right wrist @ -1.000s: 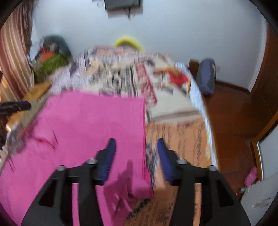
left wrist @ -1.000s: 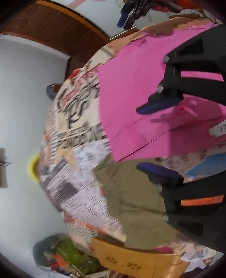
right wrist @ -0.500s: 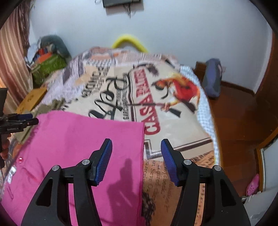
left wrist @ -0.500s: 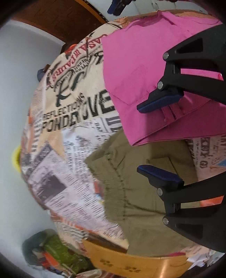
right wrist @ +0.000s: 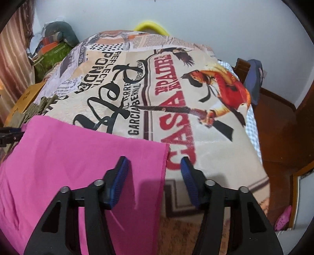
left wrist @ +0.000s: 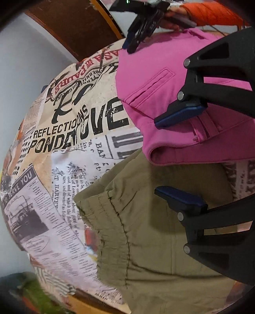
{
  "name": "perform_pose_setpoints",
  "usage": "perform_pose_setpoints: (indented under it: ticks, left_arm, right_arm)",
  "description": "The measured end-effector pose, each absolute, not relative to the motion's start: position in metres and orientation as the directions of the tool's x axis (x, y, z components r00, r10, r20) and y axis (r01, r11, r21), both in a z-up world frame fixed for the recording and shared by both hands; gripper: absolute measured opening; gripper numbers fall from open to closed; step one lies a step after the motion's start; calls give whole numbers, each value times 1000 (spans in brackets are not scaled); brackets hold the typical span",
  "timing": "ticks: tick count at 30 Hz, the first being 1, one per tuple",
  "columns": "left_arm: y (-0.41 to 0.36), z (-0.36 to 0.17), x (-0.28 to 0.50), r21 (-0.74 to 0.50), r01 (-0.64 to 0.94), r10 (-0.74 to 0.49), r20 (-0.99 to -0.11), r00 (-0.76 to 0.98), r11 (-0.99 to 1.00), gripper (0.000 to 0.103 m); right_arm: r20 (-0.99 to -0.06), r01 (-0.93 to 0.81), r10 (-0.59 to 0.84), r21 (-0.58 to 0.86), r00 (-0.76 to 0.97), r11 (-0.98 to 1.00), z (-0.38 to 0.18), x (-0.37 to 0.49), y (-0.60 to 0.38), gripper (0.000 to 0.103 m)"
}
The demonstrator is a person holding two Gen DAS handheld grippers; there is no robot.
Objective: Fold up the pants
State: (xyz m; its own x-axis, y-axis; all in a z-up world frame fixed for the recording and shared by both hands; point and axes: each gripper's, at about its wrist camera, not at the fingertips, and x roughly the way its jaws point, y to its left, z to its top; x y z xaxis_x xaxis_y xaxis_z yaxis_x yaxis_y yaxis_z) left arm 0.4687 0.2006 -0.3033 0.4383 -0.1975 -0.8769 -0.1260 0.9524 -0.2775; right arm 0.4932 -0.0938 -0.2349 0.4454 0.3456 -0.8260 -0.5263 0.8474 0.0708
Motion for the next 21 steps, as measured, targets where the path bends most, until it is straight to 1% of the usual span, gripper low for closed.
perform_pose_setpoints:
  ticks: [1,2,3,4,5,6,7,9,10,11,13,14,21]
  left_arm:
    - [201,-304,469,-292,-121,-213,-873,439,949,54]
    - [200,-304,469,-298,-116,-220,-870,441,947,53]
    - [199,-304,469,-295,-112,-218,-869,444,949,52]
    - [198,-304,470,-293,-106,-218,-868,446,950,50]
    - [196,-303,471,-284,-97,-213,-868,448,954,47]
    - [194,-302,471,-274,-89,-207,-868,451,958,46]
    - [194,-301,471,-269,-82,-204,-868,453,960,41]
    - [189,-298,472,-230,-77,-171,-872,459,970,38]
    - [186,-297,472,-213,-75,-156,-873,463,974,34]
    - [186,-296,472,-205,-72,-148,-871,469,976,22]
    - [186,-292,472,-178,-83,-117,-870,479,981,15]
    - [187,-290,472,-181,-89,-117,-868,482,979,13]
    - [188,-273,468,-152,-100,-82,-861,502,983,9]
  right_arm:
    - [-824,-529,349,72,446,846,-235,494,-92,41]
    - [-821,-539,368,90,436,838,-235,495,-90,36]
    - [-823,-545,379,103,423,832,-236,497,-87,24]
    - [-824,-543,378,104,422,834,-237,498,-85,16]
    - [-825,-540,373,100,425,836,-238,499,-83,10]
    - [-824,-538,367,92,431,838,-238,498,-80,8]
    - [-823,-538,359,79,440,839,-238,497,-78,7]
    - [-819,-534,348,61,456,843,-236,496,-76,6]
    - [-817,-531,343,54,464,846,-236,496,-76,5]
    - [-814,-528,339,48,471,848,-235,496,-76,5]
    - [-810,-528,336,38,481,849,-232,494,-77,4]
    - [-805,-523,333,33,491,851,-230,493,-78,4]
    - [-756,-491,360,58,547,869,-200,492,-87,3]
